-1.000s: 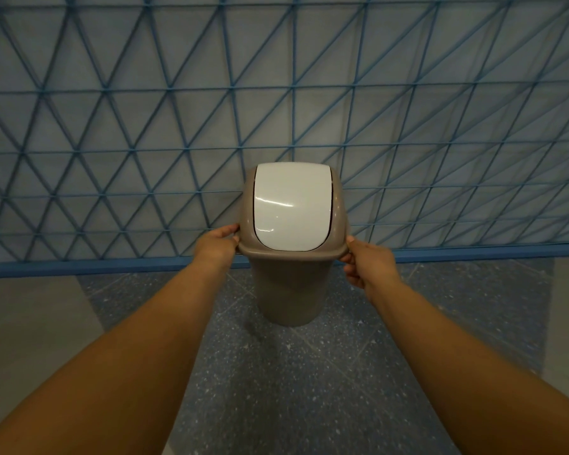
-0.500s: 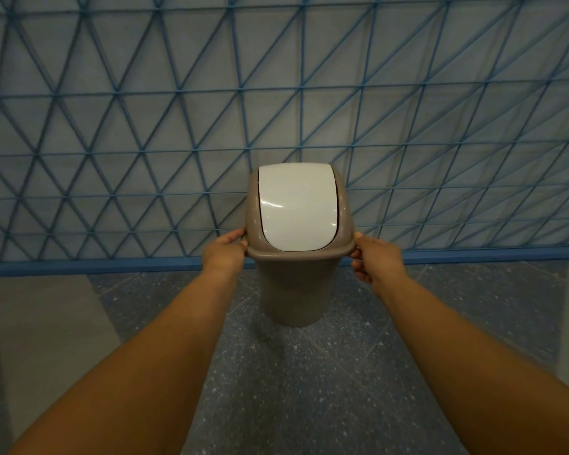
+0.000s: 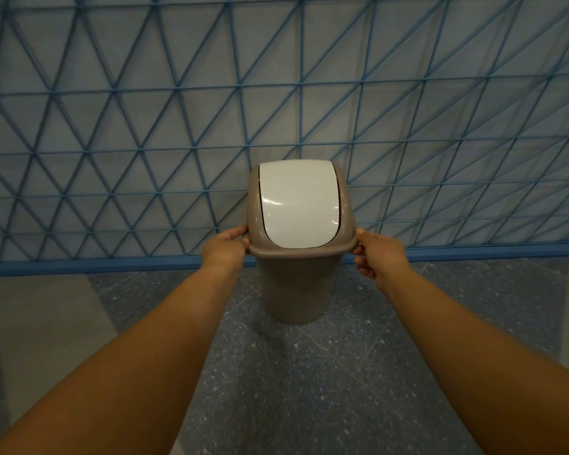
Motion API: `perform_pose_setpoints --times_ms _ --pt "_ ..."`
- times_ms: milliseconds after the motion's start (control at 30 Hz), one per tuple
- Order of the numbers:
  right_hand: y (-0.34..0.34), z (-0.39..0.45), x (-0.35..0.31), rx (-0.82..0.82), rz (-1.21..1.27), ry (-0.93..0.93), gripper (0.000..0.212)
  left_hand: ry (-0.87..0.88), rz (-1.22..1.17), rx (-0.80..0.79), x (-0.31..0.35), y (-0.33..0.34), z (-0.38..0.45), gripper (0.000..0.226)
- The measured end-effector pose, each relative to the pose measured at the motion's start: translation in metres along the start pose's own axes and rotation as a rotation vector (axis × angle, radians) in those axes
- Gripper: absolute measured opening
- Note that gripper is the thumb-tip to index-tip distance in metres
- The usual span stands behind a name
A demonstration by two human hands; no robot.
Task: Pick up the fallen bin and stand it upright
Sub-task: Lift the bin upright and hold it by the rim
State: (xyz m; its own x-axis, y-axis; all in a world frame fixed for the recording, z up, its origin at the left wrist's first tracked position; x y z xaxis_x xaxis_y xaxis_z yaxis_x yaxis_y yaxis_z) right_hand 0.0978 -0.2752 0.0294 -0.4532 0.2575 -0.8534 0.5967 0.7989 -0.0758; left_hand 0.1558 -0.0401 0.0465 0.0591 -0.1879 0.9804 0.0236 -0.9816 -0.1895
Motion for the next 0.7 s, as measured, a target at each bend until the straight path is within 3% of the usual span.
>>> perform_pose_setpoints --times_ms 333,700 --pt "-0.001 0.002 0.002 -0.049 0.01 0.058 0.026 -0.024 -0.034 0.029 0.001 0.002 -0.004 0.038" --pt "-0.004 -0.01 -0.009 -0.106 -0.179 0.039 0.019 -0.074 0.027 0.057 0.005 -0.011 -0.01 0.045"
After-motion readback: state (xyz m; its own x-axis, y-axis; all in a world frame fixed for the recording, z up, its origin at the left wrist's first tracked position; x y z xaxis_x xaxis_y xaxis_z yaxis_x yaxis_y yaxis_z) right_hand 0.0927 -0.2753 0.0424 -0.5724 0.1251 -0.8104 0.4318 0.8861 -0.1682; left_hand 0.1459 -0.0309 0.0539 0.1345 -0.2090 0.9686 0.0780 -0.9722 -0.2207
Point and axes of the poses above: each hand's wrist, its own z-axis towards the middle knuckle, its own y-axis out of the palm, x = y × z, the point moved 2 cm from there along z, towards the middle knuckle, and after that the axes turned 13 degrees about y, right-handed, at the moved point
